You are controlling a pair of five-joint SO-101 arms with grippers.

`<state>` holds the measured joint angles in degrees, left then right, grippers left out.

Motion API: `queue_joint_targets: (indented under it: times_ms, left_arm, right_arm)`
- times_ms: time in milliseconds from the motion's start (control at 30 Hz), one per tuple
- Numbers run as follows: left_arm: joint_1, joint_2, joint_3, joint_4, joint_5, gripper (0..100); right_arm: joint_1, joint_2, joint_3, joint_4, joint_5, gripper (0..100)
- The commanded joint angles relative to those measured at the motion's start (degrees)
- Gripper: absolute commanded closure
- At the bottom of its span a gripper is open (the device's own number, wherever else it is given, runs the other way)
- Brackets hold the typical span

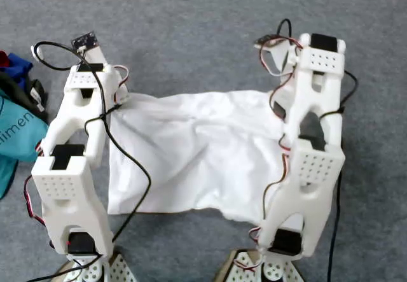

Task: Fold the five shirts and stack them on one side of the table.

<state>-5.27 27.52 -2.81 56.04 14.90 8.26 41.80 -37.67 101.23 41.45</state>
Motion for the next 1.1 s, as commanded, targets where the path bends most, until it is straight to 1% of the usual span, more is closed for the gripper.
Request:
queue_joint_targets:
  times_ms: [0,267,600,1067]
  left_arm:
    - [1.2,-0.2,-1.8,-0.9,-0.4,98]
    - [1.2,-0.2,-1.8,-0.9,-0.4,98]
    - [1.2,-0.2,-1.8,-0.9,-0.4,98]
    - [1.2,-0.2,-1.8,-0.9,-0.4,98]
  right_arm:
    - [-1.1,-3.7,0.0,0.9,0.5,86.4]
    - [-2.2,0.0,-0.1,0.8,1.7,86.2]
    - [-2.3,7.1,-3.7,1.0,1.5,86.1]
    - [-2.1,7.9,-3.6,-0.4,1.7,86.0]
